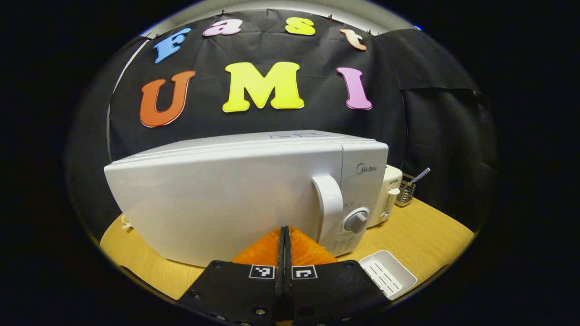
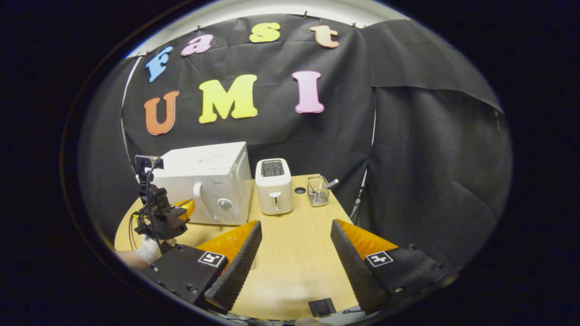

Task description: Open the microwave oven with the left hand, put the food in, and close the microwave oven.

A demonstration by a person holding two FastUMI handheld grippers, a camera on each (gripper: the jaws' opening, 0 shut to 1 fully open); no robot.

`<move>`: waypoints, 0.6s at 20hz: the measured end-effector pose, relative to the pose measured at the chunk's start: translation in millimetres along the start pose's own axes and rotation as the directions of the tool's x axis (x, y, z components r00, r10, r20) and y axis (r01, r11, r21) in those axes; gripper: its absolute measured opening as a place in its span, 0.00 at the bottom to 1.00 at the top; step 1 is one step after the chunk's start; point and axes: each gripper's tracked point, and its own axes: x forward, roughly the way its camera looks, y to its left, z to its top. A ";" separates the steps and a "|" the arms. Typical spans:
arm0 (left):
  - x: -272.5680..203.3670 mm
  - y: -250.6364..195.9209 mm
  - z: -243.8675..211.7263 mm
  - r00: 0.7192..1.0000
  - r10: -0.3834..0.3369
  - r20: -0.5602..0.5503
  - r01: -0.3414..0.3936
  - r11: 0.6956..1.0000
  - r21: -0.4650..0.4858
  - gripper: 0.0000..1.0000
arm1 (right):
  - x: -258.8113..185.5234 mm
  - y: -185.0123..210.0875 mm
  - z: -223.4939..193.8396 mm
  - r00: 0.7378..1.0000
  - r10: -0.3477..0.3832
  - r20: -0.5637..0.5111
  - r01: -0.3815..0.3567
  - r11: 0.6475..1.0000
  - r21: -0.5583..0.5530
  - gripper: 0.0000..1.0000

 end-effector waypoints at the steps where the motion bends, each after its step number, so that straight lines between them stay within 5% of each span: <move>1: -5.4 0.1 0.6 1.000 0.003 -0.006 -0.003 1.000 -0.009 0.00 | -0.8 4.4 0.9 1.000 0.011 0.004 -0.011 1.000 -0.005 0.98; 5: -41.7 10.8 10.4 0.999 0.032 -0.010 -0.032 0.999 -0.026 0.02 | -4.9 22.1 -0.1 0.999 0.046 0.016 -0.045 0.998 -0.053 0.98; 7: -67.4 20.0 21.6 0.999 0.037 0.019 -0.037 0.999 -0.022 0.17 | -6.1 37.4 0.9 0.997 0.074 0.025 -0.073 0.996 -0.054 0.98; 8: -78.8 22.6 25.0 0.999 0.030 0.023 -0.030 0.999 -0.020 0.40 | -7.6 45.3 0.9 0.996 0.089 0.029 -0.087 0.995 -0.053 0.98; 11: -112.3 40.4 33.7 0.998 0.054 0.042 -0.055 0.998 0.007 0.56 | -15.1 74.2 10.2 0.990 0.133 0.051 -0.130 0.990 -0.054 0.98; 12: -125.0 43.9 30.8 0.998 0.060 0.026 -0.060 0.998 0.008 0.96 | -17.9 84.5 13.4 0.987 0.149 0.062 -0.146 0.988 -0.055 0.98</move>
